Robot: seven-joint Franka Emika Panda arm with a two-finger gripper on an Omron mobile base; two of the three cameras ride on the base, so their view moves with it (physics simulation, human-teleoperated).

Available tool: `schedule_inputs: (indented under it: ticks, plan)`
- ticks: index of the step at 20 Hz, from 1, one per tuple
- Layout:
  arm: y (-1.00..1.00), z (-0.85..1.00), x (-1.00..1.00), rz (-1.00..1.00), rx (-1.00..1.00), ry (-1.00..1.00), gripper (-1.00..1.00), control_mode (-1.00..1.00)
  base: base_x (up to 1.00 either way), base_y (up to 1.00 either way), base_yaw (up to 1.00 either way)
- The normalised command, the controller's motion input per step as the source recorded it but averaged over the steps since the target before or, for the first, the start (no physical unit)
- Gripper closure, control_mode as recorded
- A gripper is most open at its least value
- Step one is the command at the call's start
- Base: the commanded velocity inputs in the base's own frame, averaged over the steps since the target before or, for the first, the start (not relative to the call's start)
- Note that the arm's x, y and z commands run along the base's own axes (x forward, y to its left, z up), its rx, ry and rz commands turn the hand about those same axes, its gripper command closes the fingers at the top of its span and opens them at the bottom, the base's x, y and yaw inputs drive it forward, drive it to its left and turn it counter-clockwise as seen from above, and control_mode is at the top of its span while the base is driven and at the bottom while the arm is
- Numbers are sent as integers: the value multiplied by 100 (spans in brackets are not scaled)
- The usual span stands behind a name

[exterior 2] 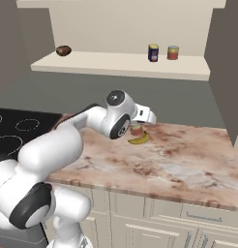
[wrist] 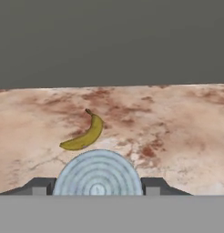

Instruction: Pick the cans from the counter and place them in their designated side in the cabinet.

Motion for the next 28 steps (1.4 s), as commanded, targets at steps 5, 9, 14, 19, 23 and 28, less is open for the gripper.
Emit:
schedule_inputs:
  ticks: [5,9,14,19,23,28]
  plan:
    - [0,3,-31,8,0,3,100,-100,0,0,0]
    - [0,7,-22,8,0,3,100,-100,0,0,0]
    - [3,14,-17,7,0,1,100,-100,0,0,0]
    - [12,16,-11,5,0,0,100,-100,0,0,0]
    - [17,18,-10,4,0,-3,100,-100,0,0,0]
    - [15,19,-16,3,0,-5,100,-100,0,0,0]
